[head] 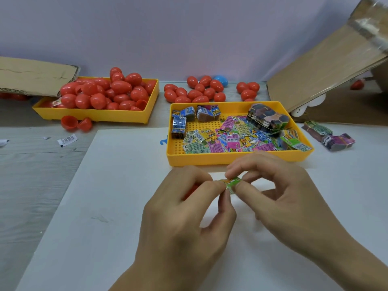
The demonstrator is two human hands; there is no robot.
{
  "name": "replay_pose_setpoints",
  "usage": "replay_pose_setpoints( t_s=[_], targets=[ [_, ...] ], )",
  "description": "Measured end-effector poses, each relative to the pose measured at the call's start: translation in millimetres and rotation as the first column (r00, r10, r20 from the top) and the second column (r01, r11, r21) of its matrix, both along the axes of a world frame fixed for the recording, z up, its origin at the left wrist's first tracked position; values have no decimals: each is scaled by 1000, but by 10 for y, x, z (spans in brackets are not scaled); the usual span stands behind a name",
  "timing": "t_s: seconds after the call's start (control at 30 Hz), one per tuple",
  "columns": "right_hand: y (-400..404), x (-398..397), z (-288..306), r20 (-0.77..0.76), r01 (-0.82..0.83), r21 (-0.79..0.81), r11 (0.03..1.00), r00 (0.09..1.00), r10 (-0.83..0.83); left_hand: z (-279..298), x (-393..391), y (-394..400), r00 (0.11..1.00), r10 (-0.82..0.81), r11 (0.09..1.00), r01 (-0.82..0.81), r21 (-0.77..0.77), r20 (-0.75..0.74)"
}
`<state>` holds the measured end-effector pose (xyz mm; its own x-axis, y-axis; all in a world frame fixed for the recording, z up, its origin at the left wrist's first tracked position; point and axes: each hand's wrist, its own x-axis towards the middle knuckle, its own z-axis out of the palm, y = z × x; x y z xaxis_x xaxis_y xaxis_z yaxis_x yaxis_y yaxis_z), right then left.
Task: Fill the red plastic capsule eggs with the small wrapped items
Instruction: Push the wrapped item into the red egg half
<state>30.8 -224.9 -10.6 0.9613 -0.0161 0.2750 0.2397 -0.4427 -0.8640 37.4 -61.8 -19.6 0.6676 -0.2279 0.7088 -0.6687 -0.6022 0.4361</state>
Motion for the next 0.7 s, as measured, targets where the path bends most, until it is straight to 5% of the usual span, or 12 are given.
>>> replay_pose_setpoints(
  t_s=[0.13,0.37,0.7],
  targets=[
    [28,-34,10,143,18,-118,993,990,-1,21,7,-7,999,-17,1000,16,16,44],
    [-31,6,57,82,-19,229,973,997,1,59,49,27,865,-335,804,56,-592,-373],
    [14,-16,78,177,-7,122,993,984,-15,48,81,28,819,-468,773,197,-603,-332]
  ],
)
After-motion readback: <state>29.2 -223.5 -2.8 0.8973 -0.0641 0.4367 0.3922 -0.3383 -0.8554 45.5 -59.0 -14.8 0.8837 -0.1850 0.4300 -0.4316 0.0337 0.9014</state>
